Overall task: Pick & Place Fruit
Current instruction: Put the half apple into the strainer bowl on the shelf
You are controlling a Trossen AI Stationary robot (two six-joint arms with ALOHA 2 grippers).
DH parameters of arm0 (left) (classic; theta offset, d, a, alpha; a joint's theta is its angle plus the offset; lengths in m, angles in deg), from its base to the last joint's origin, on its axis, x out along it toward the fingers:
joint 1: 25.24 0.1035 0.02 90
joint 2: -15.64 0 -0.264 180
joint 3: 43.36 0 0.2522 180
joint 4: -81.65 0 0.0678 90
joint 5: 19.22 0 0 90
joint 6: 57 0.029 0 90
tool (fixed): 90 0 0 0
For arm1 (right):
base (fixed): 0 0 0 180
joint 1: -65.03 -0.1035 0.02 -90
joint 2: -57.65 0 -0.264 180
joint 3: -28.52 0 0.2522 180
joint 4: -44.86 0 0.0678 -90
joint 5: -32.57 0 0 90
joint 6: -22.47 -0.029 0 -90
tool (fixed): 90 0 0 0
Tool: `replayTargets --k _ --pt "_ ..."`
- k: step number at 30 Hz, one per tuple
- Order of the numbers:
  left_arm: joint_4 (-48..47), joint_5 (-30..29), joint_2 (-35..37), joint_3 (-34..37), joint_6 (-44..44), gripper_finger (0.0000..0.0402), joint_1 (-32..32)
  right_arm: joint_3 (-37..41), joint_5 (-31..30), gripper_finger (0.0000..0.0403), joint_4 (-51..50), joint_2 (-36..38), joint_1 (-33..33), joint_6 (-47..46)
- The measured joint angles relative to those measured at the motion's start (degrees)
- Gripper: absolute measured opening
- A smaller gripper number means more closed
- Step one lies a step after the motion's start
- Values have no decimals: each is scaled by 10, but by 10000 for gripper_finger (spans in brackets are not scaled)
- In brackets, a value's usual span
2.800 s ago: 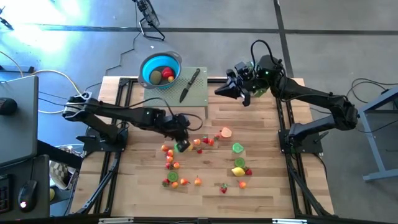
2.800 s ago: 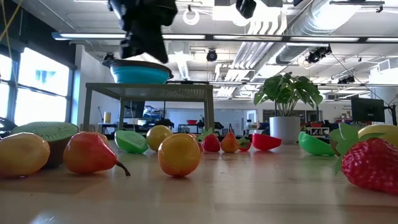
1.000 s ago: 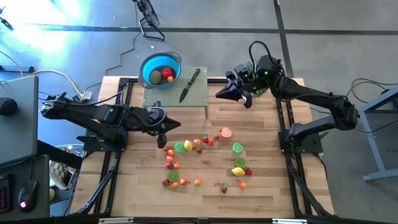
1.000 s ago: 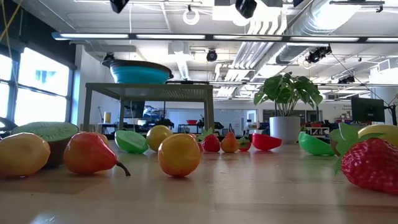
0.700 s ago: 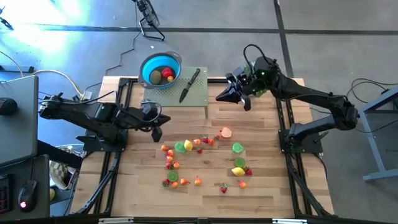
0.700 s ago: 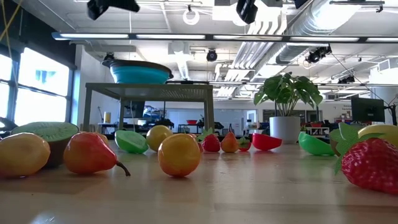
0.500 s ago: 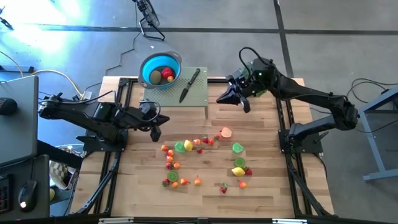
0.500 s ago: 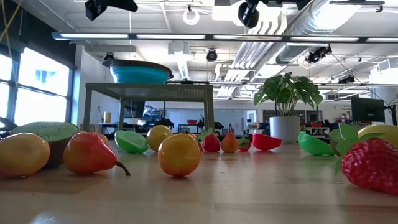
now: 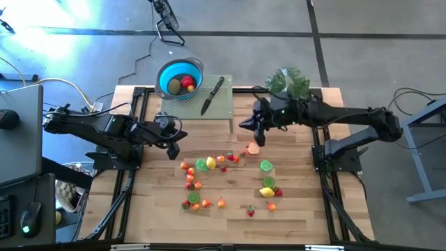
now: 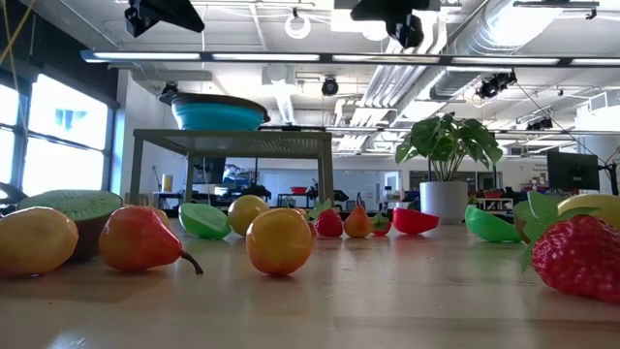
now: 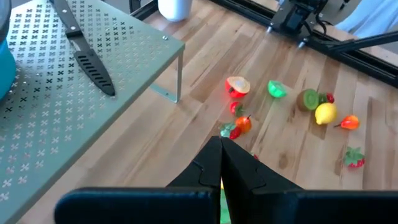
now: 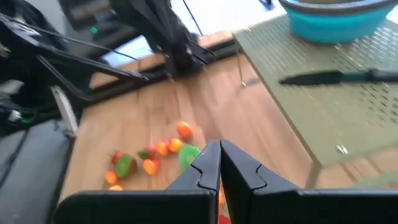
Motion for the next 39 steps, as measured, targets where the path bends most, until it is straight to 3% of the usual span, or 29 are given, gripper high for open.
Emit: replayTargets --k 11,18,27,32,39 --pt "-1 0 0 0 4 0 0 0 -21 4 -106 0 -50 -135" --pt "-2 0 0 0 4 0 0 0 -15 5 -164 -5 -49 -132" --pt "-2 0 0 0 1 0 0 19 -78 13 -174 -5 -50 -119" --pt "-2 1 0 0 -3 0 0 48 -80 74 -173 -5 -50 -121" --pt "-2 0 0 0 -3 0 0 84 -136 231 -154 -5 -50 -126"
